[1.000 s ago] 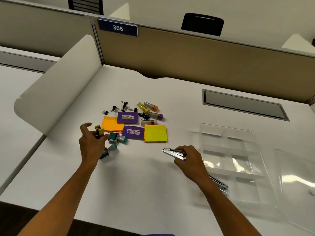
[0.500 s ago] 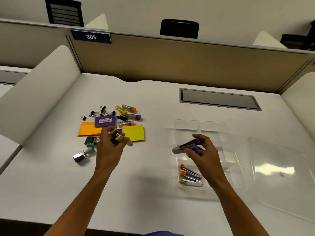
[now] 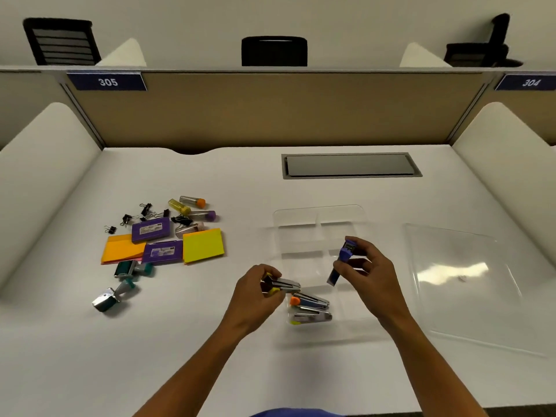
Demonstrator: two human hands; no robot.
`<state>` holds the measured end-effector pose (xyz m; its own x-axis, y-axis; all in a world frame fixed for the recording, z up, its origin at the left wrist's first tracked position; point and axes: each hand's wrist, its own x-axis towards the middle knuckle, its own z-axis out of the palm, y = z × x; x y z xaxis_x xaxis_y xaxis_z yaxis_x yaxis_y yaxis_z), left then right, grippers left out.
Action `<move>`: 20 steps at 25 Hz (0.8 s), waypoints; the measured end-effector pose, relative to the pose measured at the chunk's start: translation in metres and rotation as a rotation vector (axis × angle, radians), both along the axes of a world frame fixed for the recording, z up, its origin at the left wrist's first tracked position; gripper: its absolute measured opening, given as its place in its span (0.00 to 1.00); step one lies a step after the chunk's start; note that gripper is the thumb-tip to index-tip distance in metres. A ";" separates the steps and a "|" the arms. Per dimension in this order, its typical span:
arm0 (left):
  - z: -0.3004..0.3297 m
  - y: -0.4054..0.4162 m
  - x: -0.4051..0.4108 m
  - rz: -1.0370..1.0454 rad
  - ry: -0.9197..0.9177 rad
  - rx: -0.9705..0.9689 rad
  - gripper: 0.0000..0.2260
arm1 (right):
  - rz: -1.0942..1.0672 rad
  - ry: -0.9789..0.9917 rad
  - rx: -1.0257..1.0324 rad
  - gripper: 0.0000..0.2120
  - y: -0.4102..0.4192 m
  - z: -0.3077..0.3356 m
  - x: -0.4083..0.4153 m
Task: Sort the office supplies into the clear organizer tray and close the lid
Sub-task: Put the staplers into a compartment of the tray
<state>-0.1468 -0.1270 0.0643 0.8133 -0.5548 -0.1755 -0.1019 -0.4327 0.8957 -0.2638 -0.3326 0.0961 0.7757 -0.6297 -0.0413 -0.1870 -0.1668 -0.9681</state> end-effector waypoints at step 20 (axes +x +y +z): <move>-0.027 -0.042 -0.025 -0.491 -0.308 0.470 0.20 | 0.064 0.147 -0.122 0.24 -0.009 -0.024 -0.004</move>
